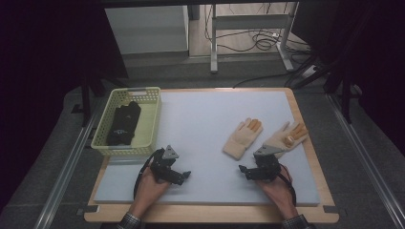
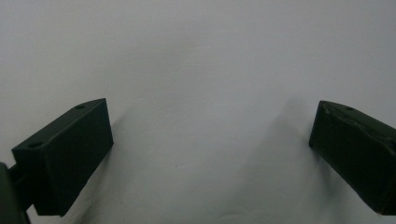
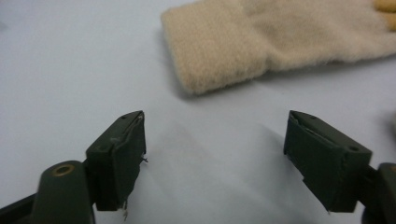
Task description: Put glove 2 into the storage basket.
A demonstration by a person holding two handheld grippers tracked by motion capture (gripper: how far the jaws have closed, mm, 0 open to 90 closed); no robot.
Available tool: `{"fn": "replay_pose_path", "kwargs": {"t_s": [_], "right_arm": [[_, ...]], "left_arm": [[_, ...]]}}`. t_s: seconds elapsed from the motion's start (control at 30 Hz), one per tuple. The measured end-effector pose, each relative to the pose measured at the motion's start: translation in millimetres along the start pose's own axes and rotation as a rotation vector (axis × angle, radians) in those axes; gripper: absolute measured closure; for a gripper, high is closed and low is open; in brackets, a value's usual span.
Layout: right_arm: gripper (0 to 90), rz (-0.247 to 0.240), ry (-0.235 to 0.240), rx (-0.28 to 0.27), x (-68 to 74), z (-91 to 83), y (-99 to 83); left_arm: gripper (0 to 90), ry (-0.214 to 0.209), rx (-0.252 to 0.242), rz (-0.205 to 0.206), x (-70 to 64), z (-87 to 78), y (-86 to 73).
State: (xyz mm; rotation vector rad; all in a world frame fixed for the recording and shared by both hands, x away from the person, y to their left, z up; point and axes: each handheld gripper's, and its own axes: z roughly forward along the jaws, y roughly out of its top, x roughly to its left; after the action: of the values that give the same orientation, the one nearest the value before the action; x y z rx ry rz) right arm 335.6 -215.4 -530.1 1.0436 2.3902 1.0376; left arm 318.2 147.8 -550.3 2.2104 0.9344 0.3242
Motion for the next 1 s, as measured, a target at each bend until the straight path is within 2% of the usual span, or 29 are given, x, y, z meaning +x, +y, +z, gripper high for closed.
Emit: {"fn": "replay_pose_path", "kwargs": {"t_s": [0.1,0.23,0.4,0.47,0.7,0.93,1.0], "right_arm": [[25.7,-0.01,-0.017,-0.025,-1.9,-4.0,7.5],[26.5,0.015,-0.019,-0.03,-10.3,-3.8,23.3],[24.8,0.104,-0.02,-0.023,-27.4,4.0,44.8],[22.9,0.125,-0.029,-0.023,-33.8,7.7,52.2],[19.7,0.15,-0.116,0.009,-49.0,30.2,69.6],[18.1,0.137,-0.169,0.064,-45.1,59.8,82.5],[18.2,0.129,-0.187,0.096,-43.5,68.2,83.7]], "left_arm": [[0.0,0.0,0.0,0.001,0.1,0.0,0.0],[0.0,0.0,0.0,0.0,0.1,0.0,0.0],[0.0,0.0,0.0,0.002,0.3,-0.1,0.0],[0.0,0.0,0.0,0.002,0.3,-0.1,0.0],[0.0,0.0,0.0,0.002,0.4,-0.1,0.0],[0.0,0.0,0.0,0.002,0.4,-0.1,0.0],[0.0,0.0,0.0,0.002,0.3,-0.1,0.0]]}}
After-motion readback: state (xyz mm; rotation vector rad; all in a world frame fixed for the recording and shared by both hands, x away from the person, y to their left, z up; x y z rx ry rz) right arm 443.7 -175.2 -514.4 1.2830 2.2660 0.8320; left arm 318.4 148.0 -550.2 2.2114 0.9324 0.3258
